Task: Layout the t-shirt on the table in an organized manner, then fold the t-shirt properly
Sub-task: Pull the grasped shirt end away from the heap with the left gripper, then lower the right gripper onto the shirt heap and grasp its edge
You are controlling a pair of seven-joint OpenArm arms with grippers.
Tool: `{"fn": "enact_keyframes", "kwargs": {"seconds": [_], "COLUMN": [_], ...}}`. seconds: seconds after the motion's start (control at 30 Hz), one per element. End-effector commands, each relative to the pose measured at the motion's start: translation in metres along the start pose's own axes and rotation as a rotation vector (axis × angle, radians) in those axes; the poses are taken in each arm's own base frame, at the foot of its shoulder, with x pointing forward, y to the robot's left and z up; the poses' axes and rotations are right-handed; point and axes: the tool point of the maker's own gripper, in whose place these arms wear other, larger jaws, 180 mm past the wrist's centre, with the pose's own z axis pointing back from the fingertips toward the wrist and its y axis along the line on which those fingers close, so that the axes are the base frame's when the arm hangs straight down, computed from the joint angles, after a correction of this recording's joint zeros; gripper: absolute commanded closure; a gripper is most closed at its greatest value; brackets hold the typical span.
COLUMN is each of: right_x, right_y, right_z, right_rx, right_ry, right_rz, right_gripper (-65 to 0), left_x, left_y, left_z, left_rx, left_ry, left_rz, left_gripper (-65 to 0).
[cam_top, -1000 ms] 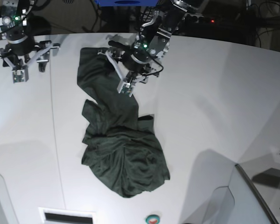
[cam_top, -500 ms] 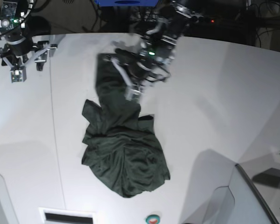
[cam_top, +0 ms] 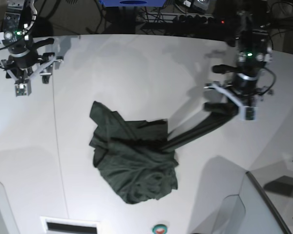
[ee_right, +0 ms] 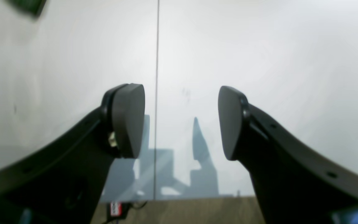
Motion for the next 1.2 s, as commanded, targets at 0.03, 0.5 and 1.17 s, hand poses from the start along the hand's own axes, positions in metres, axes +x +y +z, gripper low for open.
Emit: {"fn": "enact_keyframes", "kwargs": {"seconds": [0.03,0.5,1.17], "right_x": [0.016,0.040,0.104], "right_y": [0.005,0.173,0.293], "right_z": [0.000,-0.016,-0.052], "right_rx": [0.018,0.471,0.657], "right_ry": [-0.049,-0.066,-0.107], "right_rz": [0.012,0.370,0.601], "right_gripper": [-35.6,-35.6,-35.9], "left_x": [0.005,-0.023,-0.060], "left_y": [0.046,0.098,0.085], "left_z": [0.010,0.039,0.054], "left_rx": [0.114,0.209,0.183], "left_ry": [-0.026,0.037,0.126], "left_rz": [-0.004,-0.018,-0.011], "left_gripper": [0.0,0.0,0.0]}}
